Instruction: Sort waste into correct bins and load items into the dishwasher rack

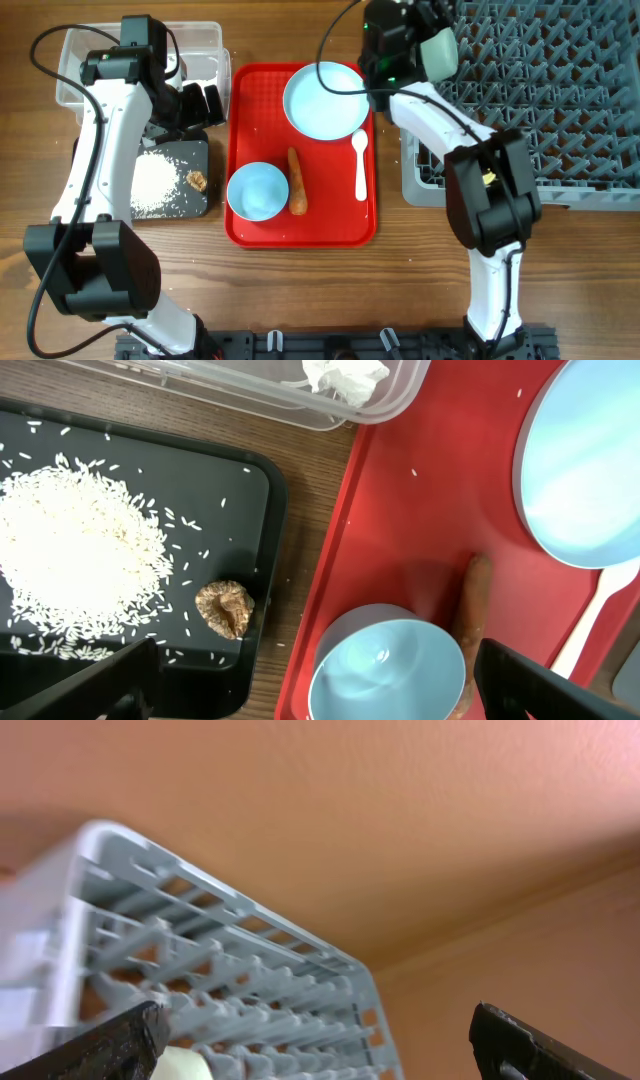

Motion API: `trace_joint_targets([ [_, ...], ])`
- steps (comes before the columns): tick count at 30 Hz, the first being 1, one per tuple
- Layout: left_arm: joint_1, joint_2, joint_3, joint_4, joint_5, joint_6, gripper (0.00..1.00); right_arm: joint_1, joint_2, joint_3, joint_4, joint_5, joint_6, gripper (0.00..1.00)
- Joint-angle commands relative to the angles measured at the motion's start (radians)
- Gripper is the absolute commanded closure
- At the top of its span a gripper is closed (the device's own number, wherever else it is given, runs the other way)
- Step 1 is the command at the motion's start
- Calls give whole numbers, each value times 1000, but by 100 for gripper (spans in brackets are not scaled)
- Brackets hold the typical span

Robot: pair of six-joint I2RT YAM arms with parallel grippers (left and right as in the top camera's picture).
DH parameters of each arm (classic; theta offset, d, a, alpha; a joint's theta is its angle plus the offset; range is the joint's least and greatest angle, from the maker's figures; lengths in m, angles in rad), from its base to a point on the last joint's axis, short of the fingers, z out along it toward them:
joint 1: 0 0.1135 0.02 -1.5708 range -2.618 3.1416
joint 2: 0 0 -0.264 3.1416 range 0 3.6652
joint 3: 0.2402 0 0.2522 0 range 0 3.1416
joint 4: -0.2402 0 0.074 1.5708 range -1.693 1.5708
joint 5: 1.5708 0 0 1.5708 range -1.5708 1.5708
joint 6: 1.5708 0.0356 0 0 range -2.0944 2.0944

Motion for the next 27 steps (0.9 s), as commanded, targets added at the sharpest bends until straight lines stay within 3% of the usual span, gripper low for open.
trace_joint_targets([
  [1,0,-29,20,3,-10,-2,0,81,-10,7,2,14,176,0],
  [7,0,-29,20,3,-10,-2,0,195,-56,7,-161,-100,379,0],
  [10,0,-29,20,3,-10,-2,0,216,-105,7,-359,-212,571,0],
  [12,0,-29,20,3,-10,-2,0,214,-178,7,-616,-488,780,0],
  [16,0,-29,20,3,-10,-2,0,189,-293,7,-910,-1045,813,0],
  [17,0,-29,20,3,-10,-2,0,185,-305,7,-959,-1108,814,0],
  [22,0,-29,20,3,-10,-2,0,183,-295,-3,-1131,-1440,907,17],
  [25,0,-29,20,3,-10,-2,0,187,-266,-57,-1137,-1551,1117,30],
  [27,0,-29,20,3,-10,-2,0,188,-252,-90,-1134,-1563,1234,34],
])
